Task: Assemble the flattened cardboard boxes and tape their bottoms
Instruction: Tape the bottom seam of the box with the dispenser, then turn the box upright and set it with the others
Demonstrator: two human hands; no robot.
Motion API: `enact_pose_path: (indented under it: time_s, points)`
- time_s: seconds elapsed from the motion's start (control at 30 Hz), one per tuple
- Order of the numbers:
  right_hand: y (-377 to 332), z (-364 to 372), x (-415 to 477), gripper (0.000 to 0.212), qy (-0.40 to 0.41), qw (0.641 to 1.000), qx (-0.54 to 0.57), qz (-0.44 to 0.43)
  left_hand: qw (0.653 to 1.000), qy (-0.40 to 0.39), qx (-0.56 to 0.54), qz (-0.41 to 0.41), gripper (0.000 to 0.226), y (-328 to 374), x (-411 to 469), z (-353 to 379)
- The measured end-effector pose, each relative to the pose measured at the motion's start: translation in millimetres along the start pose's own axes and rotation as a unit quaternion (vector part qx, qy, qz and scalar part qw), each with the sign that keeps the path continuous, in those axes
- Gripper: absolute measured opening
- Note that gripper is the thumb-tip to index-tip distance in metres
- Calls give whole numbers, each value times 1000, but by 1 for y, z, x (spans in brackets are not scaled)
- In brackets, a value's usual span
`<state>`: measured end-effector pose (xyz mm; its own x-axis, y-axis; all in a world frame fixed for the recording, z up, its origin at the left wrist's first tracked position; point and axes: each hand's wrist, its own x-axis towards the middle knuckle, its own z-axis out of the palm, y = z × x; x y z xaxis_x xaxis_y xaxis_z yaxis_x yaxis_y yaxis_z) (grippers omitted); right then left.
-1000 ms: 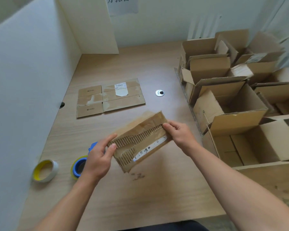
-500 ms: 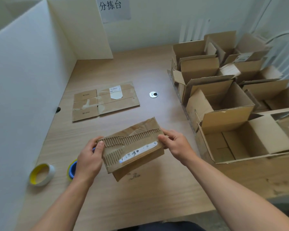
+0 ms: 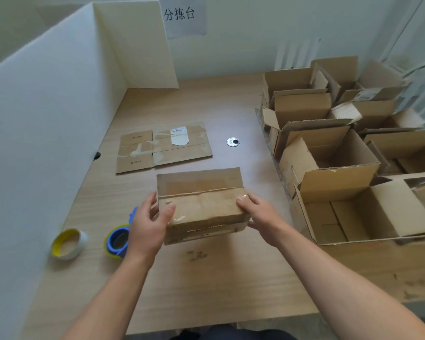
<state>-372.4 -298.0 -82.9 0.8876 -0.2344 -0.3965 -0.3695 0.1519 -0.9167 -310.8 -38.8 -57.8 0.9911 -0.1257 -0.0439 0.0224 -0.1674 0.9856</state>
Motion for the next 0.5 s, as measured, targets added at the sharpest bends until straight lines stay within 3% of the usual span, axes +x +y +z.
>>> enact_pose_path:
  time_s: [0.07, 0.2, 0.33, 0.43, 0.5]
  points:
    - [5, -2, -2, 28, -21, 999, 20, -31, 999, -34, 13, -4, 28, -7, -3, -1]
    - [12, 0, -2, 36, 31, 998, 52, -25, 1000, -12, 8, -11, 15, -18, -17, -8]
    - [22, 1, -5, 43, 45, 995, 81, 23, 995, -16, -77, -57, 57, -36, -29, -17]
    - [38, -2, -9, 33, 38, 995, 62, 72, 973, -30, -188, -127, 29, -44, -36, -20]
    - [48, -5, -14, 27, 16, 995, 34, 98, 969, -17, -184, -164, 46, -51, -35, -22]
